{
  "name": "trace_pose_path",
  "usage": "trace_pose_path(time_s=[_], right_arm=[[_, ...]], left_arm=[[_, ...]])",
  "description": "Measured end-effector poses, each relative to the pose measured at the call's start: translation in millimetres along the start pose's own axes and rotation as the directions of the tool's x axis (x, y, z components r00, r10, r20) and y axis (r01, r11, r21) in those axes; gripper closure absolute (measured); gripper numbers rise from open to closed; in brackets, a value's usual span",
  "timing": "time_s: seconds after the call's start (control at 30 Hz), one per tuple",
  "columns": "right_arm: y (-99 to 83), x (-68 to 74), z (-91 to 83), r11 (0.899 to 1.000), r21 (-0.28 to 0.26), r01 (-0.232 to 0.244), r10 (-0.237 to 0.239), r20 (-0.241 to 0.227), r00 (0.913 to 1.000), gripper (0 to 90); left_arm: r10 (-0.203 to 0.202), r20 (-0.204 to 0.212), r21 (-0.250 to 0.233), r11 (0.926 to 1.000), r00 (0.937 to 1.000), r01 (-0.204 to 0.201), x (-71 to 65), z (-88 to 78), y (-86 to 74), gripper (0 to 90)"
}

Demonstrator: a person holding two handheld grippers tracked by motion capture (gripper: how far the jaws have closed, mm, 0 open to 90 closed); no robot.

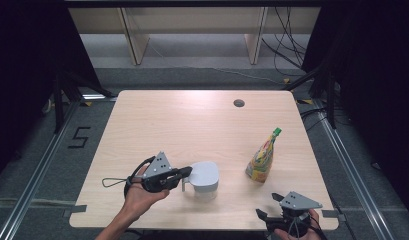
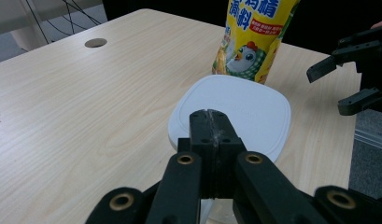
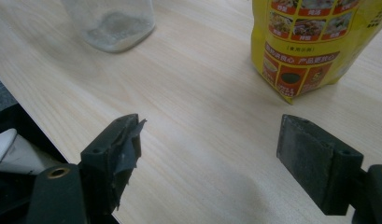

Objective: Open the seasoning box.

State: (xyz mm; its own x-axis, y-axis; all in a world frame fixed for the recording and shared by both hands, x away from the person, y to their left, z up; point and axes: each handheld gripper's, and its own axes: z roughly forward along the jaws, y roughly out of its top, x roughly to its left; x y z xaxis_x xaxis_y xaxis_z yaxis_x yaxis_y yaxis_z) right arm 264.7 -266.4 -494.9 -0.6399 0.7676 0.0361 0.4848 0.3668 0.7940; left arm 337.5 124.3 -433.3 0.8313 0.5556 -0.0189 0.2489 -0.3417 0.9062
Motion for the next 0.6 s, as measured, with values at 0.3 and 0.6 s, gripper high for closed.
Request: trace_pose_path(time_s=[0.3, 0.6], right_arm=[[9.7, 11.4, 1.3, 0.998, -0.061, 0.002, -0.006, -0.055, 0.9985, 47.2], [26.4, 24.4, 8.7, 0.984, -0.154, 0.092, -0.105, -0.081, 0.9912, 67.0]], left_arm=[[-0.008, 0.008, -0.016, 0.9998, 0.9999, 0.008, 1.8, -0.1, -4.2, 89.1], [-0.005, -0.02, -0.022, 0.9997, 0.9998, 0.005, 0.5, -1.5, -5.3, 89.1]])
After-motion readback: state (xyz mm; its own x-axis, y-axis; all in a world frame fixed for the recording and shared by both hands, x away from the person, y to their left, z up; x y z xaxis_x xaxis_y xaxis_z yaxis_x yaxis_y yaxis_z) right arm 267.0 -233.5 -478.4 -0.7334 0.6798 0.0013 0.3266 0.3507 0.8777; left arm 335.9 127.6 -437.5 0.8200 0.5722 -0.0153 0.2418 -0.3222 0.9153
